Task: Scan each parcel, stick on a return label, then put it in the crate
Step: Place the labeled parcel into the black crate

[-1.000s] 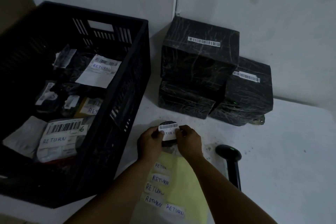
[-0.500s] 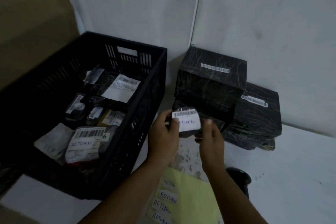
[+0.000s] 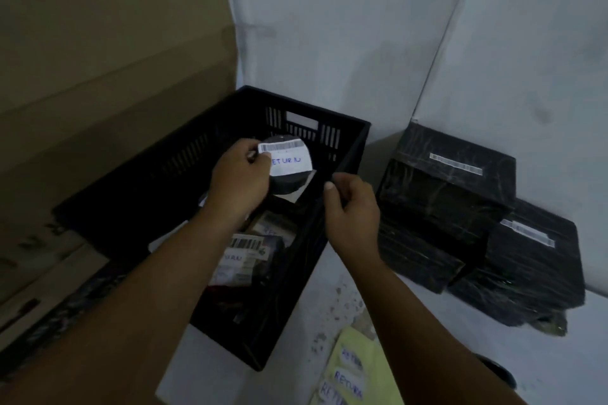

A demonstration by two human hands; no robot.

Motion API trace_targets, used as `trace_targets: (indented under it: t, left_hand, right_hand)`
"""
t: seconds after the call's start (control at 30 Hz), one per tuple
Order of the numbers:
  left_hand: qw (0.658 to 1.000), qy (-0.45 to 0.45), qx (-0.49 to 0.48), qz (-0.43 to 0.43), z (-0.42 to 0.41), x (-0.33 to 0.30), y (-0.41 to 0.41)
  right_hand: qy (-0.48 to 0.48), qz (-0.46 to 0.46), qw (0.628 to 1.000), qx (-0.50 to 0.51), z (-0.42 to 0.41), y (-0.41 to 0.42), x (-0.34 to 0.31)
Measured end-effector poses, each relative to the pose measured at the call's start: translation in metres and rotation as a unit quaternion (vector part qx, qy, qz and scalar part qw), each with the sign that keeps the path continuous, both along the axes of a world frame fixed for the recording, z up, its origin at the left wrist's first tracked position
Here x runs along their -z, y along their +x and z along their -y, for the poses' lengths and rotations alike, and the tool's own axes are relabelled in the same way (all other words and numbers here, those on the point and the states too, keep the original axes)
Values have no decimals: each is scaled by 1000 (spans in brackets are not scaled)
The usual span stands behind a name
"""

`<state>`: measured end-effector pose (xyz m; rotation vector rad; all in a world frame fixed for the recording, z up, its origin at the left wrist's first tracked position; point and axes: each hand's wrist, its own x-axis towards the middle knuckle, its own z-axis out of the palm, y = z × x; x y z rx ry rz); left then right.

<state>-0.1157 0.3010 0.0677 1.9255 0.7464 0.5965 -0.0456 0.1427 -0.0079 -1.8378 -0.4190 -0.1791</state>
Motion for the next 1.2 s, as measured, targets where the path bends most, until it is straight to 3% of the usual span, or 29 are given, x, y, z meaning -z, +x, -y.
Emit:
trace_targets:
  t: [0.2,0.3,0.6,0.77,0.93,1.07,1.2]
  left_hand:
    - [985,-20,59,-161,-59,39,13]
    - [969,-44,114,-215,-69,64,21]
    - [923,80,221,-305,-76,98,33]
    - [921,116,234,-288,-77,100,29]
    - [943,148,143,-262,-63,88,31]
    - [979,118,90,-141,-36,70,41]
    - [991,90,94,-7,4,41,57]
  right_hand:
    - [-109,67,991,29,-37,1,-2]
    - [-117,80,989,53,-39,0,3]
    - [-109,94,988,63,-38,2,5]
    - [-112,93,987,61,-37,2,5]
    - [-105,83,989,55,-36,1,4]
    - [-59,78,993,62,-29,-3,2]
    - [-9,62,994,87,2,-5,6]
